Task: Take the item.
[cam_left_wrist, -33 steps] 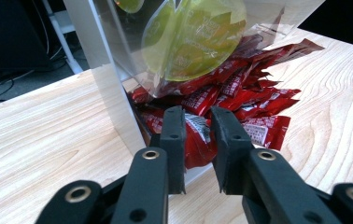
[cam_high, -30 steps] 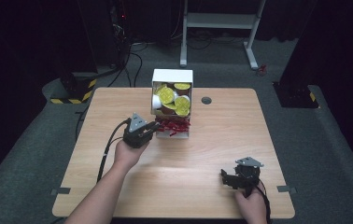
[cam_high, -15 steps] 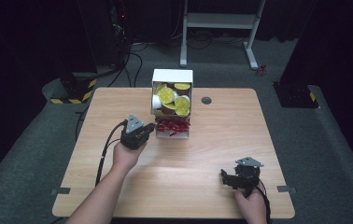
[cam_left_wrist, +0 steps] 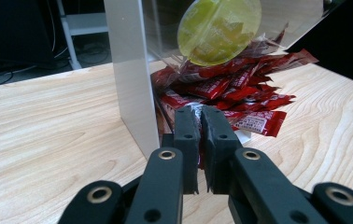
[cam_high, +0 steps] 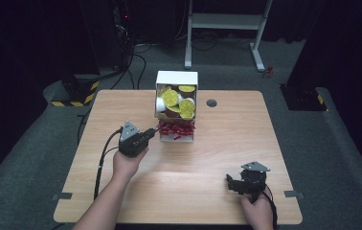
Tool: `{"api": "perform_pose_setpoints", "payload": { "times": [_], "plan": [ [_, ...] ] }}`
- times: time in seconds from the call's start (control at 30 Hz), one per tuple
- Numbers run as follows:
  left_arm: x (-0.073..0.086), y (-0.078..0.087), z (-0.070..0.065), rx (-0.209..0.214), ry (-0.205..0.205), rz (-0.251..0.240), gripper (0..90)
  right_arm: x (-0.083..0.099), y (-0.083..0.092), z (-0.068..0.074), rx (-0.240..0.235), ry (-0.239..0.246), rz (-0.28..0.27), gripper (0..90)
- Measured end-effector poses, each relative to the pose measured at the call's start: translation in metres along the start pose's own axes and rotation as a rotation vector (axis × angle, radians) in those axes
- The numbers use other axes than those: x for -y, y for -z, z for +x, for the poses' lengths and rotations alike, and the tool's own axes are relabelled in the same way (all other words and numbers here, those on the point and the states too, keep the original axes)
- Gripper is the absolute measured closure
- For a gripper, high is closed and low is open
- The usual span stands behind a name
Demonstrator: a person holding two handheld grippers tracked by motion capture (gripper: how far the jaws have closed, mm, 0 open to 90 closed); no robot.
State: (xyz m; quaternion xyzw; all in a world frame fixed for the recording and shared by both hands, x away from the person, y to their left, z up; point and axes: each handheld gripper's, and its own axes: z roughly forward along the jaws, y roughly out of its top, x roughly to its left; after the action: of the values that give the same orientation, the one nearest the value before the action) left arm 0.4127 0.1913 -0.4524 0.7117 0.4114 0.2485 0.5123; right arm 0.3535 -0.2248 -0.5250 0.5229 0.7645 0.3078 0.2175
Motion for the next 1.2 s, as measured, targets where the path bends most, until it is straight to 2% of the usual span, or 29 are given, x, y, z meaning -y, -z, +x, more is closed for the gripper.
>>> {"api": "perform_pose_setpoints", "payload": {
  "times": [0.13,0.23,0.67,1.03,1.2],
  "plan": [
    [0.006,0.006,-0.001,0.008,0.000,-0.031,85.2,0.000,0.000,0.000,-0.003,0.008,-0.002,8.0],
    [0.007,0.012,0.001,0.000,-0.028,-0.030,85.2,0.000,0.000,0.000,-0.003,0.008,-0.002,8.0],
    [0.007,0.027,-0.004,0.007,-0.050,-0.047,85.6,0.001,0.001,0.001,-0.001,0.008,-0.001,8.1],
    [0.003,0.037,0.004,0.015,-0.046,-0.044,85.7,0.001,0.001,0.001,-0.002,0.000,0.002,8.1],
    [0.001,0.045,0.008,0.014,-0.041,-0.058,86.3,0.001,0.001,0.001,-0.002,0.001,0.002,8.1]
  ]
}}
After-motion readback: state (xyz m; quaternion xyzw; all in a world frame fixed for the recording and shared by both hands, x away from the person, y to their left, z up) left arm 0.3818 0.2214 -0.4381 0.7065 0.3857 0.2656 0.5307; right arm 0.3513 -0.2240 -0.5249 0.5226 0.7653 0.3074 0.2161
